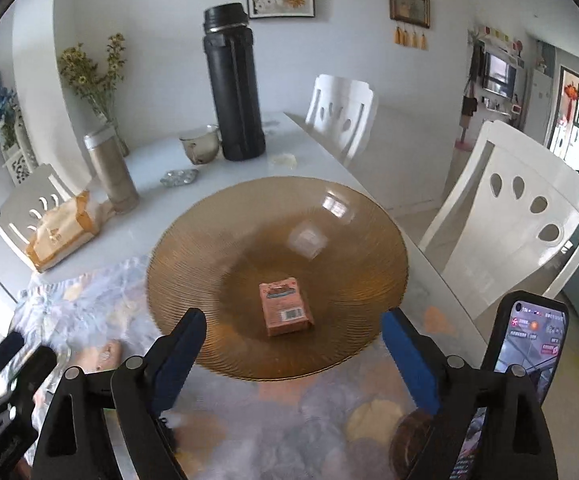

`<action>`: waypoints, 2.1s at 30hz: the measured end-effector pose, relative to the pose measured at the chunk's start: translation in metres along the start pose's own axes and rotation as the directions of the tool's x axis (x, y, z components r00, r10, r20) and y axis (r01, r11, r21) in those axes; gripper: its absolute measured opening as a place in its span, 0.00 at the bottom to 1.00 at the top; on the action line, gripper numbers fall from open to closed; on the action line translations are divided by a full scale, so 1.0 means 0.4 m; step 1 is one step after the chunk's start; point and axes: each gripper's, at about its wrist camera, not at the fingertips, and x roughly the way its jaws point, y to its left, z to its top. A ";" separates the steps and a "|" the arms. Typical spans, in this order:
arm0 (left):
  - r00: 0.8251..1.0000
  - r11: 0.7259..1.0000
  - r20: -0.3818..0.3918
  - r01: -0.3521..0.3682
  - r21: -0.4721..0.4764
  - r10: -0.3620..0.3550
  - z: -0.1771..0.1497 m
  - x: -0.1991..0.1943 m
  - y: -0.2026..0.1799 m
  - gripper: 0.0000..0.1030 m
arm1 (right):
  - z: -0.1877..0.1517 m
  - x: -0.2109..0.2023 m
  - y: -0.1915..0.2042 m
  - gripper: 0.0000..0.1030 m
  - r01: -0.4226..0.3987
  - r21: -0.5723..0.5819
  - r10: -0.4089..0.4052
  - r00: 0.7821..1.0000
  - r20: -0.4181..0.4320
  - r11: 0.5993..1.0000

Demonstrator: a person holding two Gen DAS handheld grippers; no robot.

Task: Organize rigid objects
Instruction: 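Open the left tool over the bowl while the right tool releases the pink box into it, then move both tools back from the bowl toward the figures on the table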

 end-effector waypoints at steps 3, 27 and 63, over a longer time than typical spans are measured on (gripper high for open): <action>0.995 0.993 -0.006 -0.096 -0.066 0.096 -0.070 -0.013 0.088 0.74 | 0.009 0.013 0.038 0.87 -0.018 -0.016 0.018 1.000 0.004 1.000; 0.968 0.969 -0.079 -0.243 -0.049 0.239 -0.152 0.042 0.148 0.74 | 0.111 0.326 0.043 0.90 0.274 -0.104 -0.279 0.960 -0.038 0.956; 0.994 0.987 -0.065 -0.099 -0.128 0.091 -0.222 -0.037 0.098 0.76 | -0.326 0.033 0.197 1.00 -0.224 -0.265 0.203 0.974 -0.104 0.938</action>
